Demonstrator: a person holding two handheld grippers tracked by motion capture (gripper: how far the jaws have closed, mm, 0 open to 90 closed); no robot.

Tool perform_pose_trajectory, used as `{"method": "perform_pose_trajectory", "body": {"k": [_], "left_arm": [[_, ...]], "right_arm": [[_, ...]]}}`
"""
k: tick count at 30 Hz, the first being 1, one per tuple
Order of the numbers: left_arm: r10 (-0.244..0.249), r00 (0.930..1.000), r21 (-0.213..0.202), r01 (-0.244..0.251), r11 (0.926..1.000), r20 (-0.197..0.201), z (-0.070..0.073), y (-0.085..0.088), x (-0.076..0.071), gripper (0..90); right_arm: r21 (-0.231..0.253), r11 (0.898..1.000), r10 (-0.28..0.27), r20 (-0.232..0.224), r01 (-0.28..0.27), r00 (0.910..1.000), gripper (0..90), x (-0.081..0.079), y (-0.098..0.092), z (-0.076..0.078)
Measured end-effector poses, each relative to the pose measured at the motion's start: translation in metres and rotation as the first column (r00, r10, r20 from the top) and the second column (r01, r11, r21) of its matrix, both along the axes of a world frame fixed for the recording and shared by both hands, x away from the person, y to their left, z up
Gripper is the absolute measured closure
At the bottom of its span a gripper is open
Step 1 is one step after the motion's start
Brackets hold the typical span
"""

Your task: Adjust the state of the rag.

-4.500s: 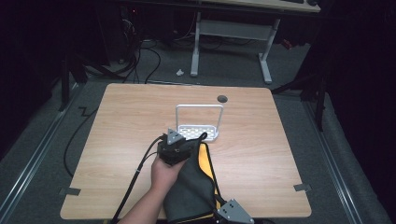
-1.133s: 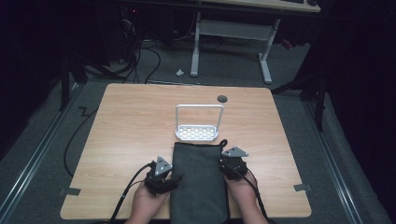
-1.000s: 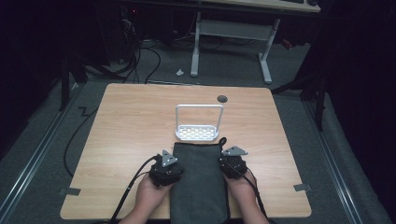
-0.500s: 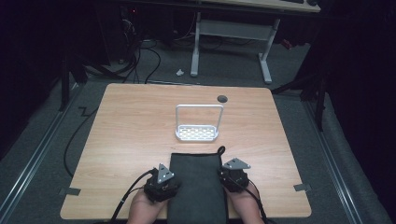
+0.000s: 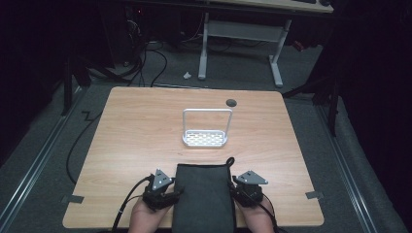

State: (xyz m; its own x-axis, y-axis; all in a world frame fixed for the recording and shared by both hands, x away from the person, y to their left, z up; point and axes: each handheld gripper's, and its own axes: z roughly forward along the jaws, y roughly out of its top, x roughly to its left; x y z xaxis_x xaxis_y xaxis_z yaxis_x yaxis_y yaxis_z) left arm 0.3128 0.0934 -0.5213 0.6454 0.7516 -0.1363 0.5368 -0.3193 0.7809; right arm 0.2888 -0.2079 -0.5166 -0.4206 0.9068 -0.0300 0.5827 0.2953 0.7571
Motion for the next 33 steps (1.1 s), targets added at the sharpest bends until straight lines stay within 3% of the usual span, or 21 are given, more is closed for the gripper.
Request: {"method": "perform_pose_trajectory", "body": {"k": [8, 12, 17, 21, 24, 29, 33], "left_arm": [[0.04, 0.9986, -0.043, -0.042, 0.9982, -0.034, 0.002, 0.001, 0.036, 45.0], [0.053, 0.998, -0.058, -0.055, 0.9968, -0.036, 0.005, -0.006, 0.047, 45.0], [0.064, 0.9956, -0.04, -0.067, 0.997, -0.069, -0.001, -0.013, 0.052, 48.1], [0.085, 0.991, -0.022, -0.088, 0.9959, -0.103, -0.008, -0.014, 0.053, 53.3], [0.1, 0.9901, -0.027, -0.103, 0.9943, -0.098, -0.009, -0.016, 0.05, 55.1], [0.108, 0.9887, -0.054, -0.114, 0.992, -0.104, -0.011, -0.014, 0.052, 58.8], [0.094, 0.9907, -0.067, -0.101, 0.9926, -0.097, -0.013, -0.014, 0.055, 66.1]], "right_arm": [[0.016, 1.0, -0.022, 0.018, 0.022, 0.9996, 64.8, 0.018, -0.003, 0.007], [0.053, 0.998, -0.043, -0.007, 0.044, 0.999, 62.7, 0.035, 0.0, 0.005], [0.052, 0.997, -0.051, -0.058, 0.054, 0.997, 60.9, 0.052, 0.006, -0.003], [0.042, 0.998, -0.046, -0.09, 0.05, 0.9948, 55.8, 0.056, 0.007, -0.008], [0.048, 0.998, -0.022, -0.109, 0.027, 0.9938, 53.5, 0.06, 0.006, -0.009], [0.072, 0.997, 0.009, -0.097, -0.002, 0.9952, 54.3, 0.06, 0.001, -0.011], [0.028, 1.0, 0.006, -0.084, -0.003, 0.9965, 57.9, 0.058, 0.006, -0.011]]}}
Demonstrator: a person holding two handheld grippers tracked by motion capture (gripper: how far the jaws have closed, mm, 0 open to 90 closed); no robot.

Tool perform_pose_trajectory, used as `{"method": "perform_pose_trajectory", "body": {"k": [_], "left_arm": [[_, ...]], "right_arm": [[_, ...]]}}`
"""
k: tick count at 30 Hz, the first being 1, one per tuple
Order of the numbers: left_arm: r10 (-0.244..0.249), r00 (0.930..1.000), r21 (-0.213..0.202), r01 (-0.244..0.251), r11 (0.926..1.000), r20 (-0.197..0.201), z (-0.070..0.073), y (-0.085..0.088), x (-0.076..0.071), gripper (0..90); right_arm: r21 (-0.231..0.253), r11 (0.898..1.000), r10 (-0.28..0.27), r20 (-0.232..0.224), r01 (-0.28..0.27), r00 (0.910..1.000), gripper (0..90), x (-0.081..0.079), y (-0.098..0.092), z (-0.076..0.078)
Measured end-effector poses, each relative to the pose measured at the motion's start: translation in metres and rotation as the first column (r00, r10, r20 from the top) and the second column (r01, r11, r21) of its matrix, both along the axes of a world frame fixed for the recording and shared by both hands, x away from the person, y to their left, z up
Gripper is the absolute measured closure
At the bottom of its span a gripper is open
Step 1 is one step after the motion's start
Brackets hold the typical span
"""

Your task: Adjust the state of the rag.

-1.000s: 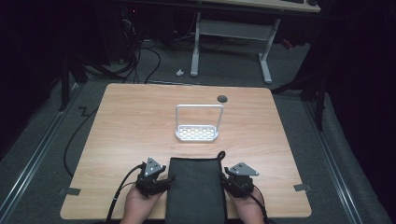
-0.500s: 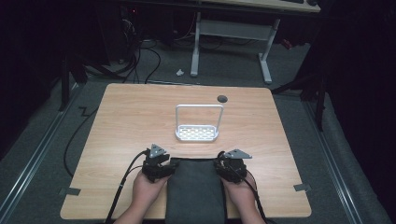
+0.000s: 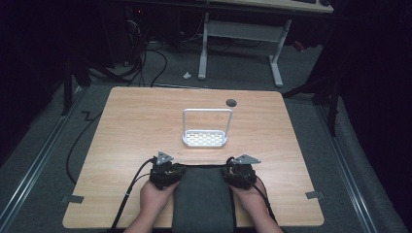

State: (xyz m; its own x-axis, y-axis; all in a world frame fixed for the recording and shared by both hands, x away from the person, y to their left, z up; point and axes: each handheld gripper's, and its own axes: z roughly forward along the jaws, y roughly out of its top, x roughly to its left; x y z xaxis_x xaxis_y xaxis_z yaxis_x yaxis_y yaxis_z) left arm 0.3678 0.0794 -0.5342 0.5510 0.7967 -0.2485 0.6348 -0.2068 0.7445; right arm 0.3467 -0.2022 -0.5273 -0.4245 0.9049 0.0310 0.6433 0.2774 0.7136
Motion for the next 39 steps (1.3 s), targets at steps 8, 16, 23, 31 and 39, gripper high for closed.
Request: {"method": "perform_pose_trajectory", "body": {"k": [8, 16, 23, 31, 39], "left_arm": [[-0.03, 0.9993, -0.024, 0.029, 0.9993, -0.022, -0.001, 0.004, 0.001, 79.7], [-0.014, 0.9998, -0.006, 0.014, 0.9999, 0.017, 0.0, 0.002, -0.005, 83.6], [0.015, 0.9955, -0.024, -0.013, 0.9996, 0.094, 0.005, 0.0, -0.015, 83.7], [-0.009, 0.9914, -0.021, 0.012, 0.9997, 0.131, 0.009, 0.003, -0.032, 83.6], [-0.006, 0.9894, -0.065, 0.016, 0.9977, 0.145, 0.013, 0.009, -0.039, 83.5]], "right_arm": [[0.001, 1.0, -0.007, -0.017, 0.007, 0.9998, 73.8, -0.001, 0.008, 0.002], [0.02, 1.0, -0.001, 0.017, 0.0, 0.9999, 83.2, -0.005, 0.007, 0.0], [0.066, 0.998, -0.003, 0.071, -0.002, 0.9975, 84.7, -0.01, 0.003, 0.004], [0.06, 0.998, 0.023, 0.114, -0.03, 0.9932, 85.0, -0.029, 0.002, 0.009], [0.053, 0.998, 0.036, 0.165, -0.045, 0.9857, 85.3, -0.044, 0.003, 0.016]]}}
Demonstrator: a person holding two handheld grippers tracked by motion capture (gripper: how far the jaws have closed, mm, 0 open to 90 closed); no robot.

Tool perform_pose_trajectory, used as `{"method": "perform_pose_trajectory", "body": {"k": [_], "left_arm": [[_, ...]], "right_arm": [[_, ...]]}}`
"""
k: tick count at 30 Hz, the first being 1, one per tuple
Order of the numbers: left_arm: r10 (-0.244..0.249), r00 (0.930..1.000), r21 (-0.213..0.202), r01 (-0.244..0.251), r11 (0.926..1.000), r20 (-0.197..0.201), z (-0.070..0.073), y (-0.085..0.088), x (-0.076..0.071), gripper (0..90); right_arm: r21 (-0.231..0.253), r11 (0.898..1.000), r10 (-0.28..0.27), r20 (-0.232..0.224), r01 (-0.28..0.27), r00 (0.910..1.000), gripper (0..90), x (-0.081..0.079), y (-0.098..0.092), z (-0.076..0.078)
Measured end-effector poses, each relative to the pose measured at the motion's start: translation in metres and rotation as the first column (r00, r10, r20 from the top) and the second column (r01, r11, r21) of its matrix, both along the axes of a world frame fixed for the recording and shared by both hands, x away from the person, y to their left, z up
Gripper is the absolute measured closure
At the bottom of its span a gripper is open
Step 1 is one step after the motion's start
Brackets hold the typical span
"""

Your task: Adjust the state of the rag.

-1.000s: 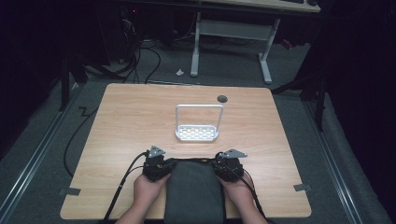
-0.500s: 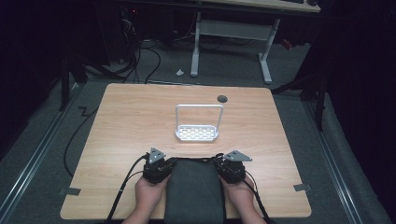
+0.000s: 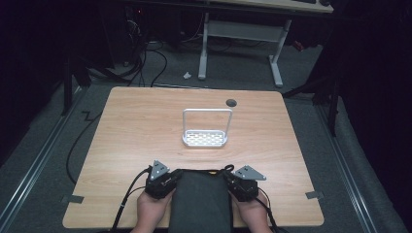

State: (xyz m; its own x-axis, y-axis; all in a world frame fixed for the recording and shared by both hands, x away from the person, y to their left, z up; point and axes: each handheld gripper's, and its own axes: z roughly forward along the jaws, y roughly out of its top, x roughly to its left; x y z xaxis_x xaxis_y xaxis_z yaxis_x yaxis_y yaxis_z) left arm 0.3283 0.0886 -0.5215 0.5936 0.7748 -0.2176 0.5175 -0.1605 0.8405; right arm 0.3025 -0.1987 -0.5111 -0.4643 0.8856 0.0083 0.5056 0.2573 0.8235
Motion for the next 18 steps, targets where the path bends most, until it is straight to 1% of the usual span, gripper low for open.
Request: {"method": "perform_pose_trajectory", "body": {"k": [3, 5, 7, 8, 12, 14, 18], "left_arm": [[0.007, 0.9994, -0.019, -0.006, 0.9998, 0.034, 0.009, -0.001, -0.001, 83.7], [0.011, 0.9985, -0.02, -0.01, 0.9998, 0.053, 0.013, -0.003, 0.0, 83.8], [0.013, 0.998, -0.025, -0.011, 0.9996, 0.062, 0.016, -0.005, 0.001, 83.8], [0.017, 0.9976, -0.034, -0.015, 0.9993, 0.067, 0.018, -0.006, 0.002, 83.9], [0.026, 0.9951, -0.047, -0.022, 0.9987, 0.096, 0.029, -0.007, 0.006, 84.0], [0.03, 0.994, -0.06, -0.024, 0.9979, 0.105, 0.034, -0.008, 0.008, 84.0], [0.031, 0.9912, -0.063, -0.023, 0.9977, 0.129, 0.041, -0.01, 0.009, 84.2]], "right_arm": [[0.031, 0.999, -0.015, 0.029, 0.014, 0.9995, 85.6, -0.001, -0.002, 0.006], [0.035, 0.999, -0.021, 0.053, 0.019, 0.9984, 85.7, -0.002, -0.003, 0.01], [0.051, 0.998, -0.035, 0.065, 0.031, 0.9973, 85.8, -0.001, -0.005, 0.013], [0.056, 0.998, -0.04, 0.071, 0.036, 0.9967, 85.9, 0.0, -0.006, 0.015], [0.062, 0.997, -0.047, 0.111, 0.041, 0.9926, 86.0, 0.002, -0.007, 0.025], [0.067, 0.997, -0.052, 0.131, 0.044, 0.99, 86.0, 0.003, -0.007, 0.031], [0.073, 0.996, -0.062, 0.159, 0.051, 0.9854, 85.9, 0.004, -0.007, 0.038]]}}
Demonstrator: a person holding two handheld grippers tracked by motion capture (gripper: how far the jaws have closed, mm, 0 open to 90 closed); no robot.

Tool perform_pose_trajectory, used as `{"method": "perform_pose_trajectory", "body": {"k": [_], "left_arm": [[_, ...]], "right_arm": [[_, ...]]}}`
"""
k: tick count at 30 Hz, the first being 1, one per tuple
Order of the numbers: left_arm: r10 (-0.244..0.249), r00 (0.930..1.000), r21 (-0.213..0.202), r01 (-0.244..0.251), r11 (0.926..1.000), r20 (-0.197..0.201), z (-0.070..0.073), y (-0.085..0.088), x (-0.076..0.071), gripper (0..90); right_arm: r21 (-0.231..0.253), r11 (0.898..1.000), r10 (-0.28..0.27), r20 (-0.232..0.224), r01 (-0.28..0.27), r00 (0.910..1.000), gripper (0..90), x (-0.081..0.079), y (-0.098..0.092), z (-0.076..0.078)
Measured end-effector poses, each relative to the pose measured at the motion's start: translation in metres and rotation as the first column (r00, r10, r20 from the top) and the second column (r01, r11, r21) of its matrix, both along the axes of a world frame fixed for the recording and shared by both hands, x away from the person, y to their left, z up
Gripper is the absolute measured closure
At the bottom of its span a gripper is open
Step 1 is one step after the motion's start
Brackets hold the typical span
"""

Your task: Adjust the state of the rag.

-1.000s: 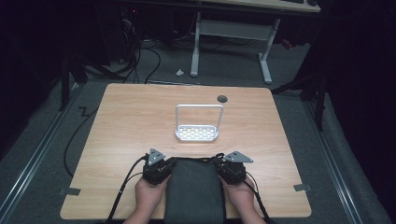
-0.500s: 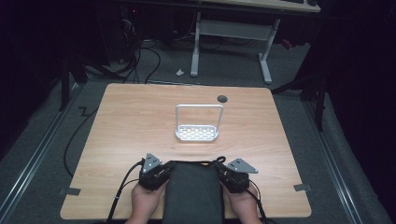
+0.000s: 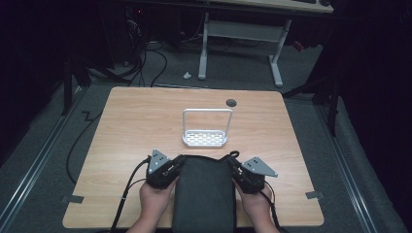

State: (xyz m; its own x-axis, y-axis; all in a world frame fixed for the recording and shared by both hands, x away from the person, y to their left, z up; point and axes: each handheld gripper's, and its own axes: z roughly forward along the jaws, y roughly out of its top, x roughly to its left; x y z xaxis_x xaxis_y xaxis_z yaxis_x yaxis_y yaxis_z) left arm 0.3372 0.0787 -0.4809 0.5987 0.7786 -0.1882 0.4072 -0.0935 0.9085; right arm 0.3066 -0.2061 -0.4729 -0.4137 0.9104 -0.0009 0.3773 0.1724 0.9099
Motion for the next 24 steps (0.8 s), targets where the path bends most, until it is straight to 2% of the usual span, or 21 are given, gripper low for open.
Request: {"method": "perform_pose_trajectory", "body": {"k": [2, 4, 5, 7, 9, 12, 15, 16, 18, 23, 24], "left_arm": [[0.002, 1.0, -0.009, -0.002, 1.0, 0.004, 0.002, -0.001, 0.001, 84.2], [-0.002, 0.9999, 0.009, 0.002, 1.0, 0.012, 0.004, -0.003, 0.001, 84.2], [-0.011, 0.9999, 0.029, 0.011, 0.9995, 0.005, 0.002, -0.004, 0.001, 84.2], [-0.015, 0.9996, 0.061, 0.017, 0.998, -0.025, -0.006, -0.005, 0.0, 84.2], [-0.016, 0.9982, 0.077, 0.02, 0.9968, -0.058, -0.017, -0.004, -0.001, 84.2], [-0.025, 0.9954, 0.119, 0.036, 0.9923, -0.092, -0.031, -0.005, -0.004, 84.1], [-0.028, 0.9909, 0.134, 0.046, 0.99, -0.131, -0.04, -0.006, -0.004, 84.1], [-0.03, 0.9901, 0.142, 0.05, 0.9886, -0.137, -0.042, -0.007, -0.004, 84.1], [-0.024, 0.9891, 0.15, 0.046, 0.9876, -0.146, -0.043, -0.007, -0.002, 84.1], [-0.016, 0.987, 0.158, 0.041, 0.9865, -0.16, -0.045, -0.006, 0.001, 84.0], [-0.017, 0.9866, 0.162, 0.043, 0.9859, -0.162, -0.046, -0.006, 0.002, 84.0]], "right_arm": [[0.006, 1.0, -0.005, 0.005, 0.005, 1.0, 85.9, 0.0, -0.001, 0.002], [0.002, 1.0, -0.002, 0.015, 0.002, 0.9999, 86.0, 0.001, -0.002, 0.004], [0.006, 1.0, 0.0, -0.001, 0.0, 1.0, 85.9, 0.002, -0.002, 0.003], [-0.011, 1.0, 0.016, -0.048, -0.017, 0.9987, 85.9, 0.005, -0.001, -0.005], [-0.043, 0.999, 0.025, -0.097, -0.029, 0.995, 85.8, 0.005, 0.001, -0.02], [-0.073, 0.996, 0.039, -0.178, -0.053, 0.9833, 85.3, 0.004, 0.002, -0.038], [-0.087, 0.995, 0.034, -0.233, -0.055, 0.972, 83.2, 0.005, 0.002, -0.043], [-0.088, 0.995, 0.031, -0.239, -0.053, 0.9706, 81.2, 0.006, 0.001, -0.044], [-0.086, 0.995, 0.019, -0.261, -0.043, 0.9652, 71.6, 0.009, -0.001, -0.045], [-0.046, 0.999, 0.001, -0.241, -0.013, 0.9706, 51.4, 0.017, -0.001, -0.035], [-0.043, 0.999, -0.01, -0.259, -0.001, 0.9658, 45.2, 0.02, 0.0, -0.035]]}}
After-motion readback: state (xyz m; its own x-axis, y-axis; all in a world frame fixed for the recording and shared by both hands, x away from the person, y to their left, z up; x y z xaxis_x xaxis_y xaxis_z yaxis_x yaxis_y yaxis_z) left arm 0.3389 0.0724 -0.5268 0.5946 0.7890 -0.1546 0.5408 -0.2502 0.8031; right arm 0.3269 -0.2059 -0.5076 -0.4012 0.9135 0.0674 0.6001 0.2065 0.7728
